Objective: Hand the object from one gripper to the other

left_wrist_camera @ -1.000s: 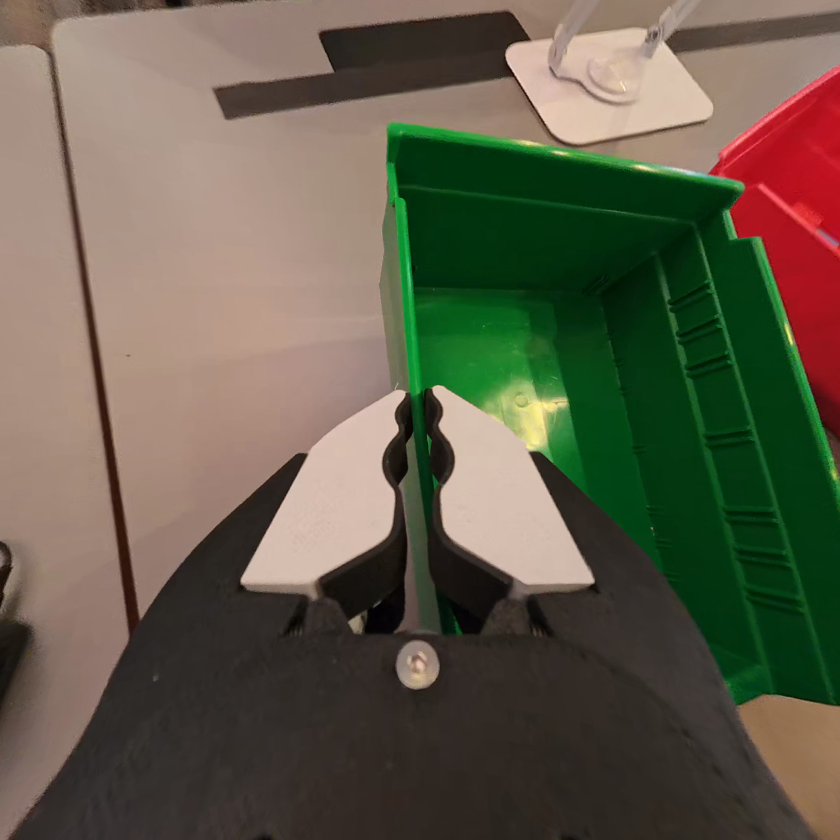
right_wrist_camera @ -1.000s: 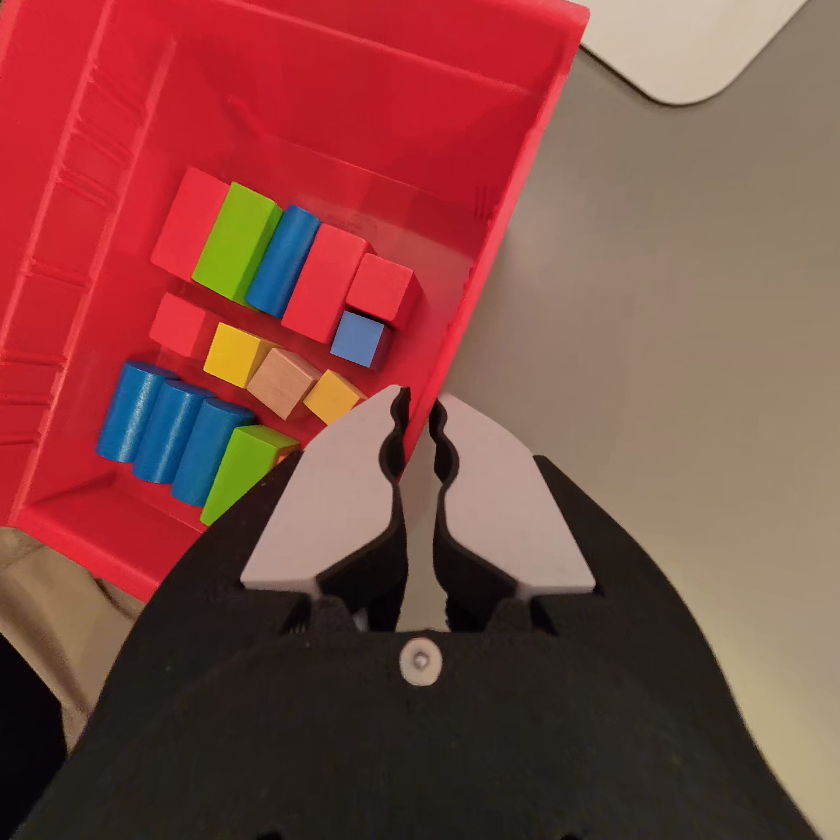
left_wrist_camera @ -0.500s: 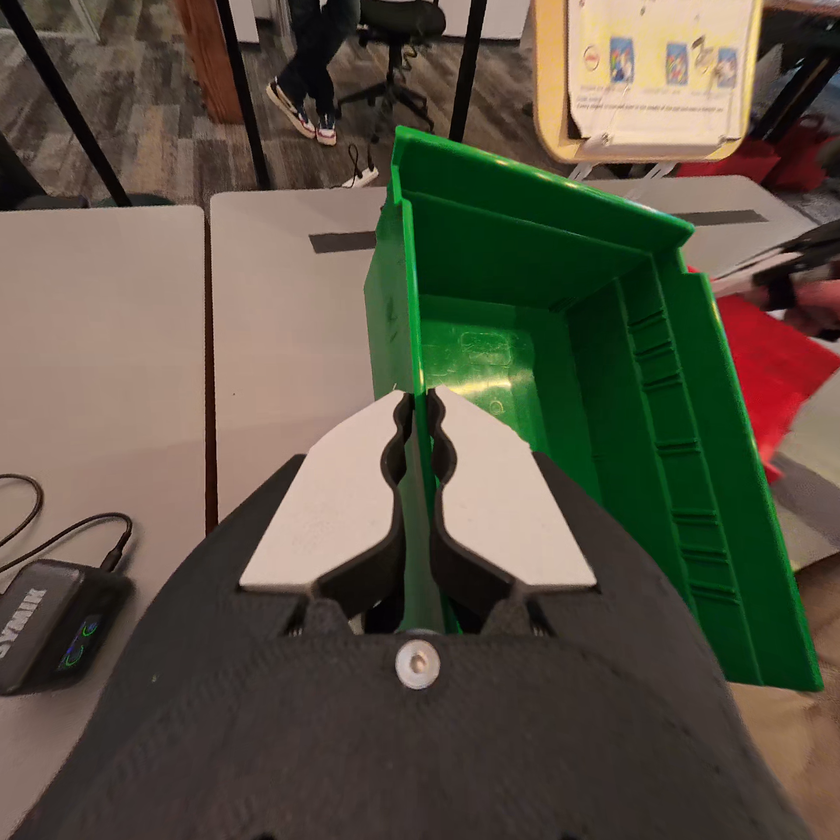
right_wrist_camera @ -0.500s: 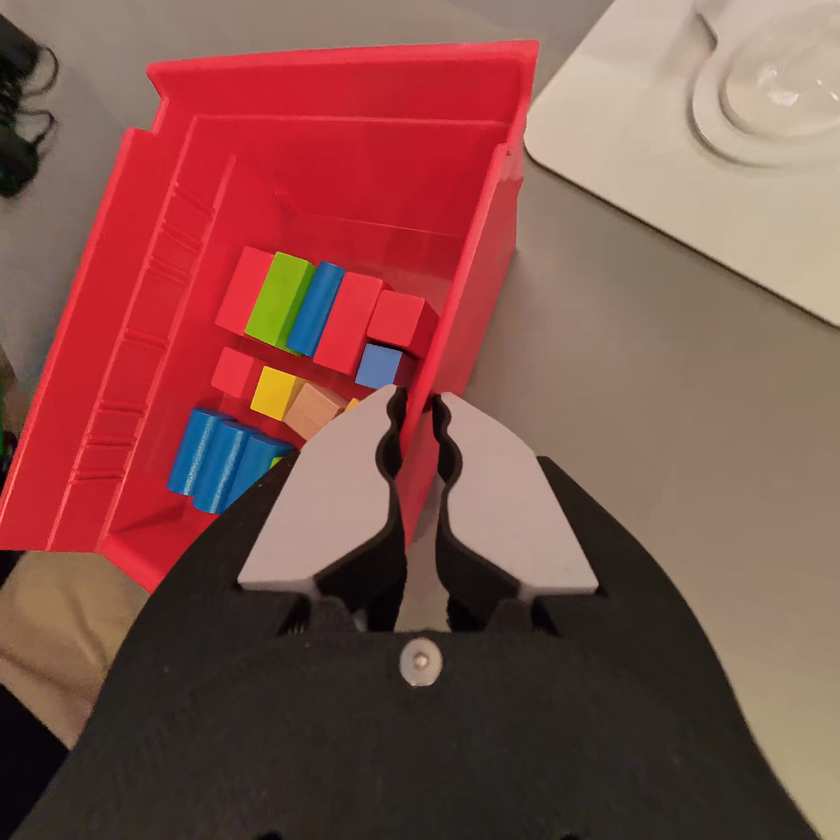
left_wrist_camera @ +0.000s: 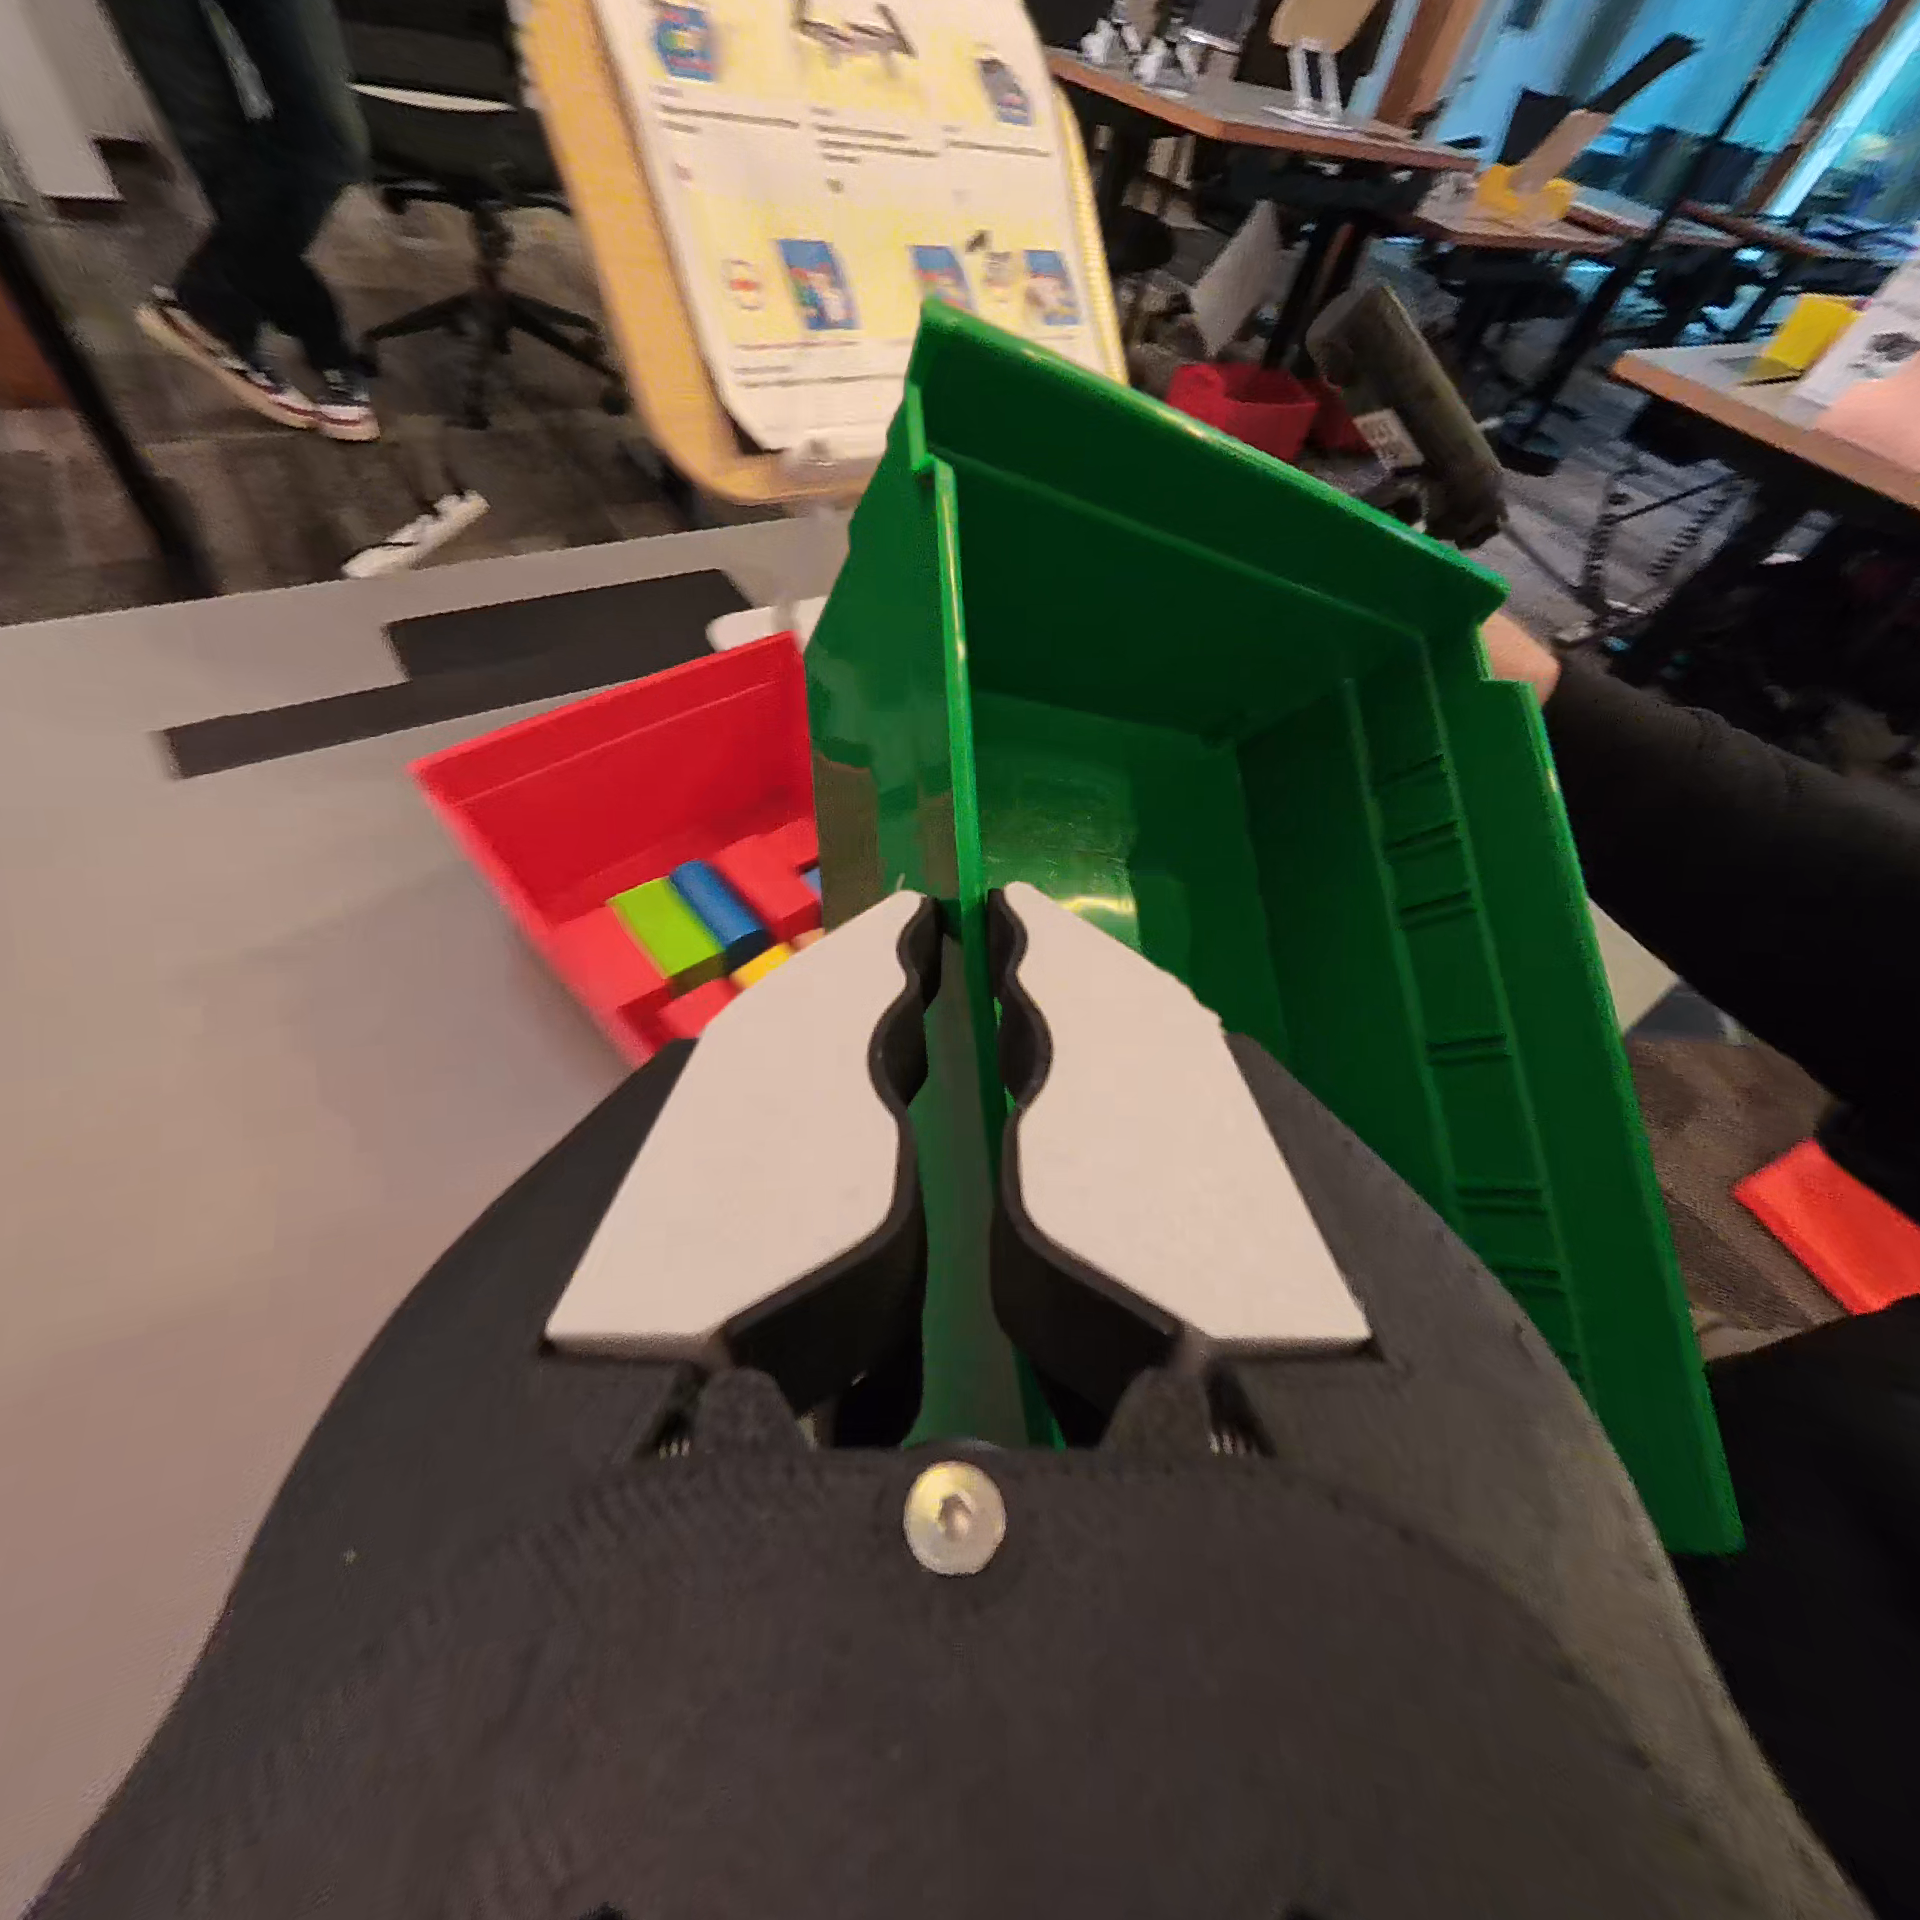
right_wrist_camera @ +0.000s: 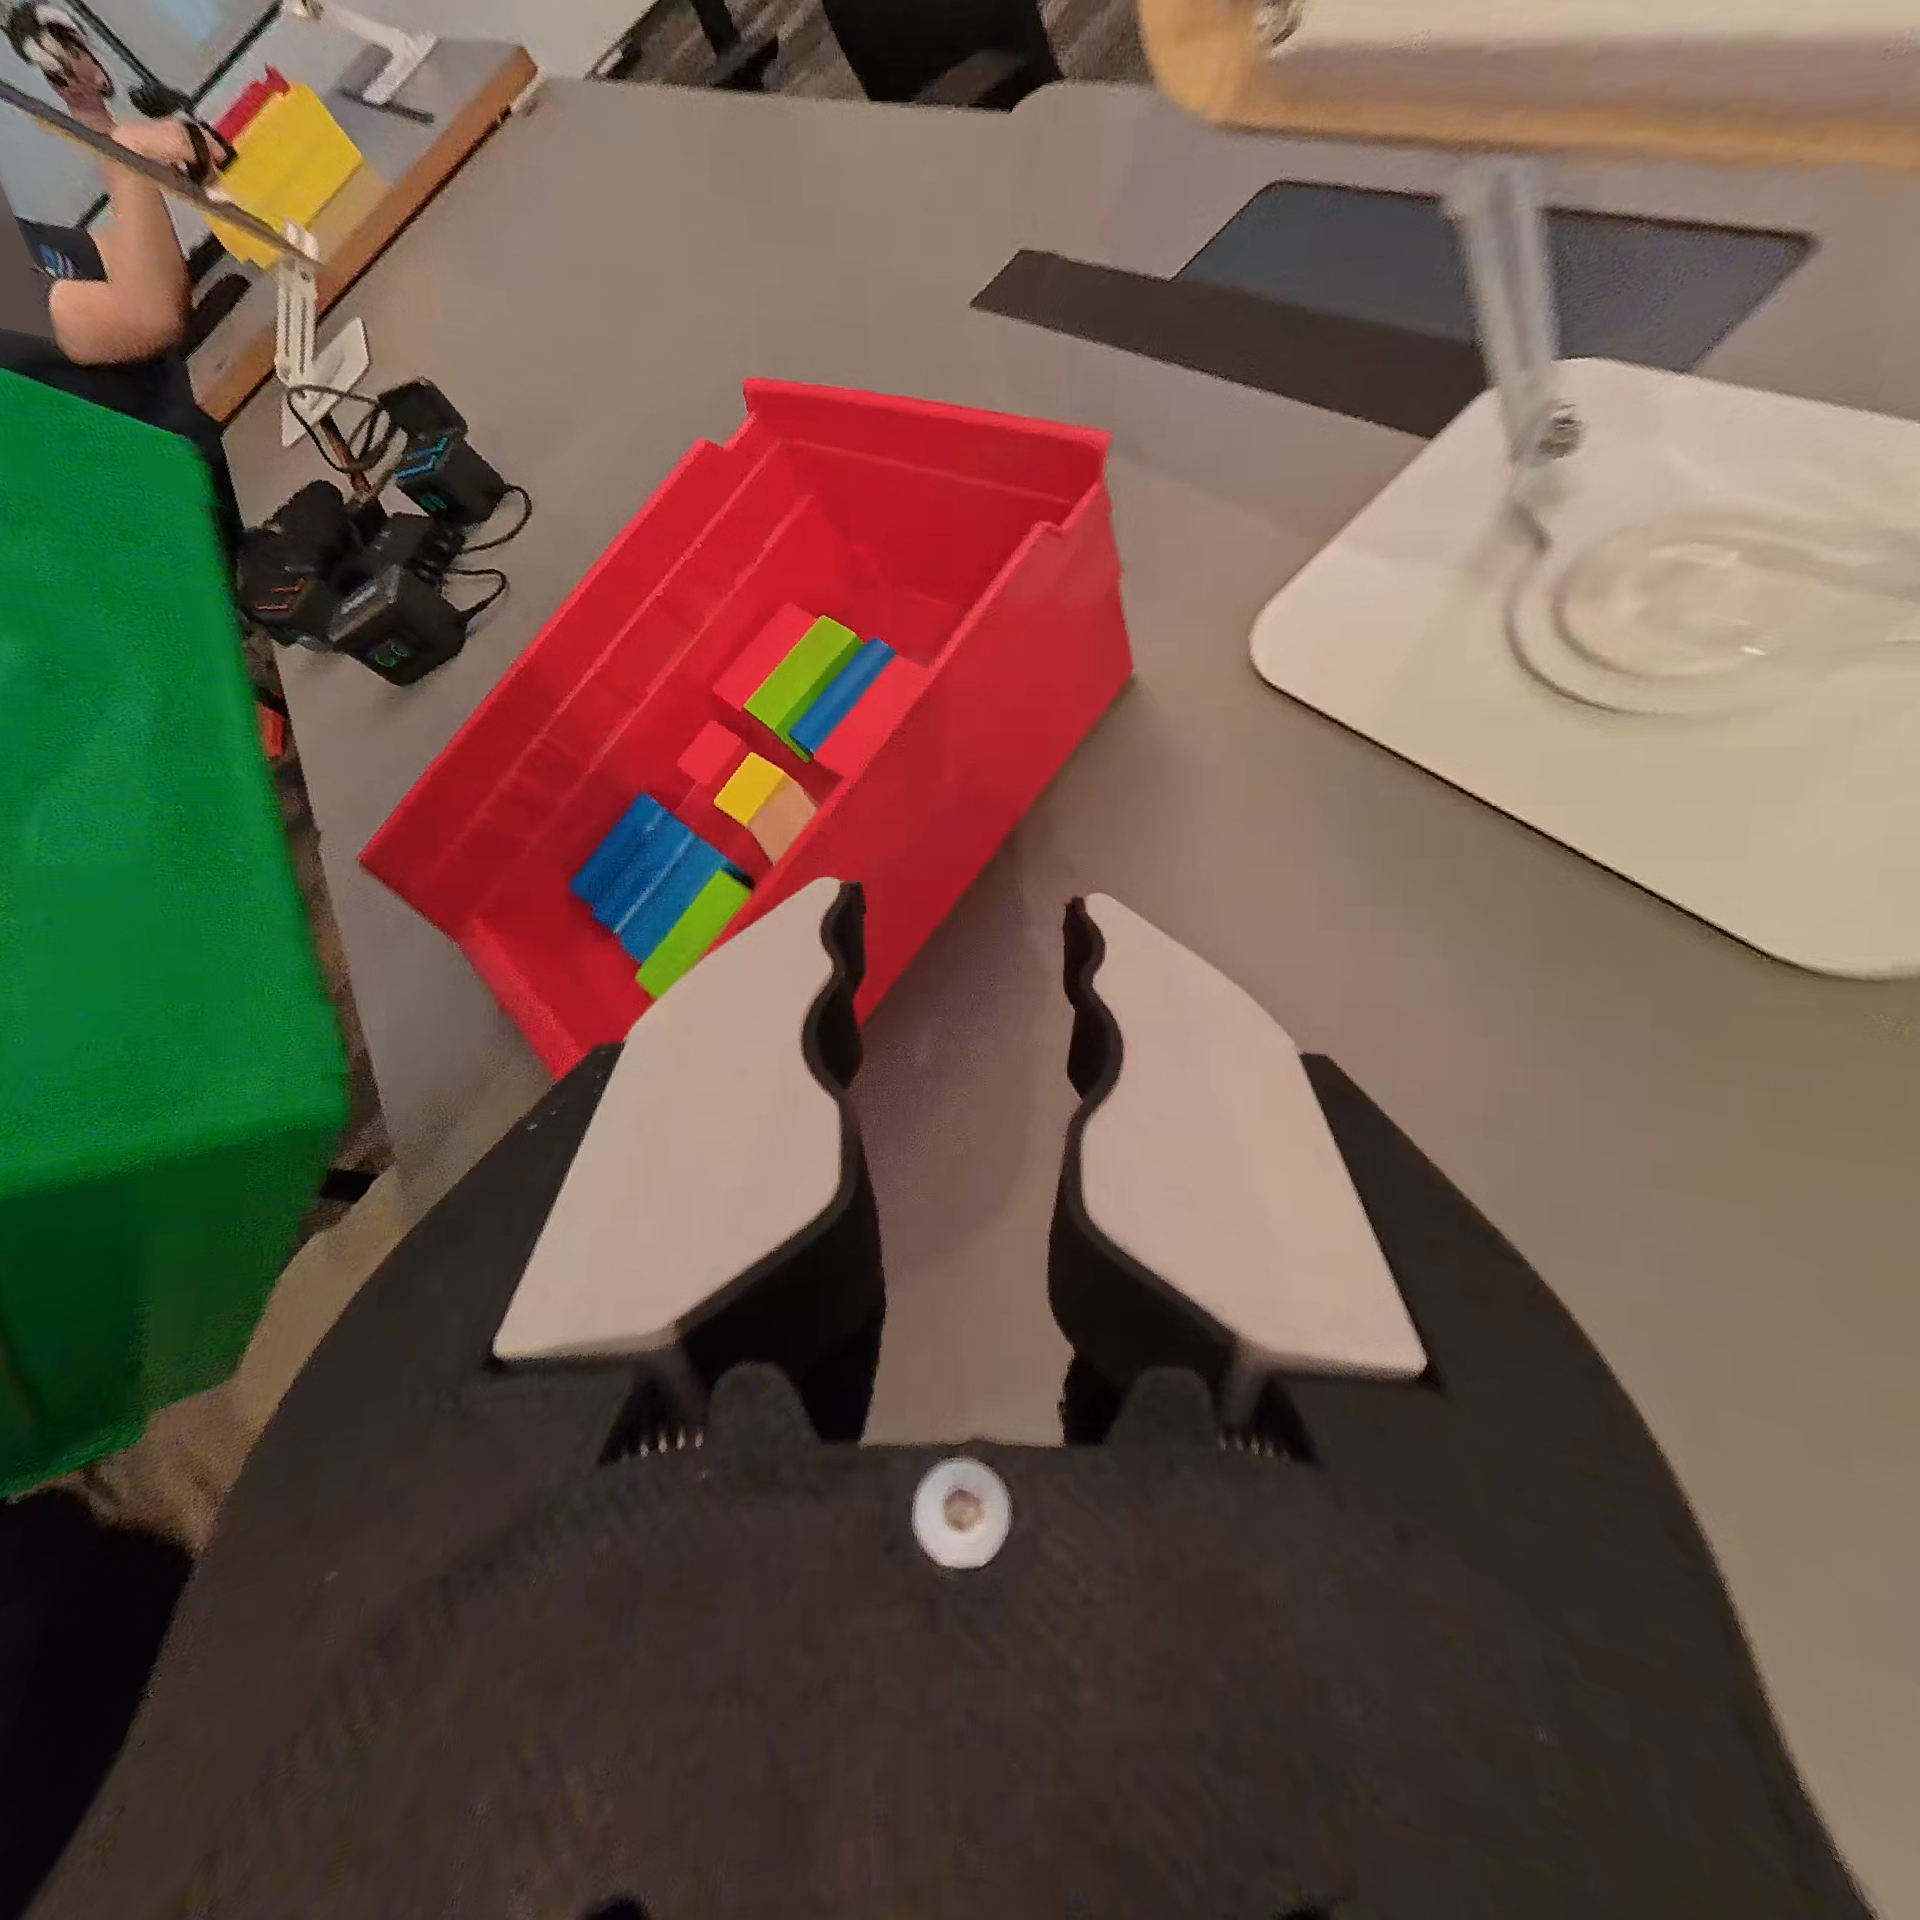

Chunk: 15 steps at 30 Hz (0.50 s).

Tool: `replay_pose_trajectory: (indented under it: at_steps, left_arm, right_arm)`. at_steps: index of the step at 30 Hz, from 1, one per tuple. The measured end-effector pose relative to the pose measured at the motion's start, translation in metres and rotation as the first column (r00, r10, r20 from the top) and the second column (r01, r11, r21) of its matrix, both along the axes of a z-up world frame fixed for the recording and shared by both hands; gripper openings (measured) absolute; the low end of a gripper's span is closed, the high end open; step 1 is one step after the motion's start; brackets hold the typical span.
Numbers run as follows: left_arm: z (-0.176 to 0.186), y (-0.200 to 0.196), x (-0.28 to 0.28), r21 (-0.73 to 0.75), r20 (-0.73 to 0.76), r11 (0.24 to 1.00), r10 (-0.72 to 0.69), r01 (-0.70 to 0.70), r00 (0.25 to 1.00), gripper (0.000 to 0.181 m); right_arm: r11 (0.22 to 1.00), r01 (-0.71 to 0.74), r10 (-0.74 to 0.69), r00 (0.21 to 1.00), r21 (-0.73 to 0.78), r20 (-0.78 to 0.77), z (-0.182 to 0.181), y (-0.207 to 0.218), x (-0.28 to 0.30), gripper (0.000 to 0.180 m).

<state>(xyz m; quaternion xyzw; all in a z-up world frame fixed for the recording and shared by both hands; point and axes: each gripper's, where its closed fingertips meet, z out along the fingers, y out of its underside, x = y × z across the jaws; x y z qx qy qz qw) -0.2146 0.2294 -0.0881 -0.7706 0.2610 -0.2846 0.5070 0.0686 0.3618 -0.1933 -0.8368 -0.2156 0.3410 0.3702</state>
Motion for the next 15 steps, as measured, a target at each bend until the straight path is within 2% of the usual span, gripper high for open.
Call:
replay_pose_trajectory:
  at_steps: [6,9,12,15]
  left_arm:
    - [-0.013,0.012,0.137,-0.046,0.068,0.967,-0.247,0.251,0.967,0.008]
    - [-0.028,0.02,0.2,-0.084,0.093,0.932,-0.345,0.352,0.934,0.007]
    - [-0.047,0.026,0.254,-0.13,0.109,0.91,-0.382,0.394,0.918,0.008]
    - [-0.068,0.027,0.3,-0.166,0.106,0.896,-0.399,0.412,0.911,0.009]
  right_arm:
    - [0.988,0.132,-0.132,0.991,0.078,0.005,0.044,-0.061,0.122,0.033]
    - [0.959,0.247,-0.245,0.969,0.14,-0.035,0.062,-0.098,0.184,0.02]
    - [0.92,0.366,-0.362,0.93,0.138,-0.058,0.06,-0.136,0.241,0.021]
    - [0.889,0.444,-0.435,0.895,0.108,-0.099,0.05,-0.173,0.274,0.026]
